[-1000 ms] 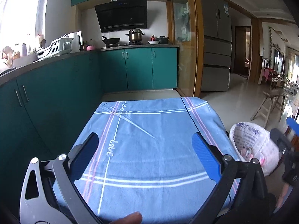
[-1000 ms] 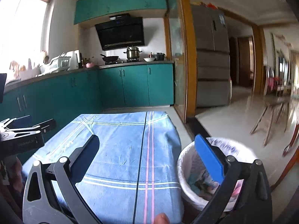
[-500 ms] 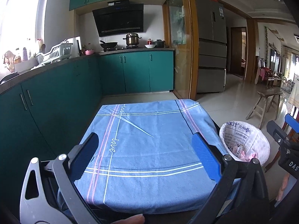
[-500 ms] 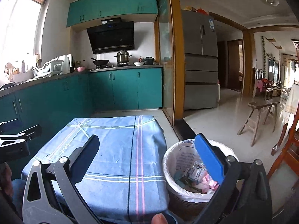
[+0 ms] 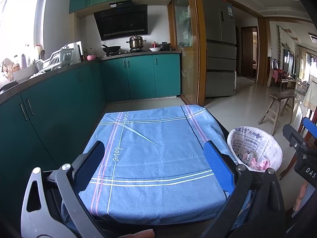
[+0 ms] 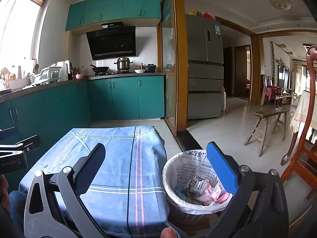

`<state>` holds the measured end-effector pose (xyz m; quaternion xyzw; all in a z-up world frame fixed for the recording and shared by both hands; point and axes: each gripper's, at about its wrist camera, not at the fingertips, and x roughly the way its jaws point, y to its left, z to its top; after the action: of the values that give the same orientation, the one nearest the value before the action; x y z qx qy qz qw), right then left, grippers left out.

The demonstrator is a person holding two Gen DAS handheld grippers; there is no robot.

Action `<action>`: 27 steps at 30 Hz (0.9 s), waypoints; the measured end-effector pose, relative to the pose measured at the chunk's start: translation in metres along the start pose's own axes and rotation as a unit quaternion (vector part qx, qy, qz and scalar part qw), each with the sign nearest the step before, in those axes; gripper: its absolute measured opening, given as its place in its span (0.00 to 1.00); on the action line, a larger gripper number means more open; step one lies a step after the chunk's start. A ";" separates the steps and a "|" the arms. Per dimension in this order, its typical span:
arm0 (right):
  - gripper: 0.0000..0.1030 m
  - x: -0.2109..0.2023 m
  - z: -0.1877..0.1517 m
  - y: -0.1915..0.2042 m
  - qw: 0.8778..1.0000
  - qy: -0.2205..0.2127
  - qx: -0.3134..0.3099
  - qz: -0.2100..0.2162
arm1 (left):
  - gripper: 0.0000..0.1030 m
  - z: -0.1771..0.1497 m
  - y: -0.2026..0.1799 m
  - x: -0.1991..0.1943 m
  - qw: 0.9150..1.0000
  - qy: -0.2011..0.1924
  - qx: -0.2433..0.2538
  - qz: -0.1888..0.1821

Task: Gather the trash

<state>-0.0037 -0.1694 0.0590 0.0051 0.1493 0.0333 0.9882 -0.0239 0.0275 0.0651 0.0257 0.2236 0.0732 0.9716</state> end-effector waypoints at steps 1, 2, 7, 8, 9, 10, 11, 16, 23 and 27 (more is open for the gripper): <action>0.97 0.000 0.000 0.000 1.000 0.000 0.000 -0.001 | 0.97 0.000 -0.001 0.000 1.000 0.000 0.001 0.000; 0.97 -0.001 -0.001 0.000 1.000 0.000 -0.001 -0.002 | 0.97 0.001 -0.001 0.000 1.000 0.000 0.001 -0.001; 0.97 -0.001 -0.001 0.002 1.000 0.001 -0.004 -0.005 | 0.97 0.000 0.001 -0.001 1.000 -0.003 -0.007 0.000; 0.97 -0.001 -0.002 0.002 1.000 0.001 -0.005 -0.005 | 0.97 0.000 0.001 0.000 1.000 -0.002 -0.008 0.001; 0.97 -0.001 -0.002 0.003 1.000 0.001 -0.005 -0.006 | 0.97 0.000 0.001 0.001 1.000 -0.001 -0.008 0.001; 0.97 0.000 -0.002 0.003 1.000 0.002 -0.005 -0.005 | 0.97 -0.001 0.001 0.001 1.000 0.000 -0.007 0.001; 0.97 0.000 -0.003 0.003 1.000 0.003 -0.005 -0.005 | 0.97 -0.001 0.001 0.002 1.000 0.001 -0.007 0.001; 0.97 0.000 -0.004 0.004 1.000 0.004 -0.005 -0.005 | 0.97 -0.002 -0.001 0.004 1.000 0.004 -0.004 -0.001; 0.97 0.003 -0.007 0.004 1.000 0.008 -0.007 -0.009 | 0.97 -0.004 -0.003 0.010 1.000 0.012 -0.002 -0.002; 0.97 0.004 -0.009 0.003 1.000 0.010 -0.005 -0.008 | 0.97 -0.004 -0.006 0.012 1.000 0.014 0.001 -0.003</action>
<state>-0.0025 -0.1658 0.0492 -0.0017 0.1595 0.0257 0.9869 -0.0139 0.0234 0.0562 0.0248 0.2369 0.0709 0.9686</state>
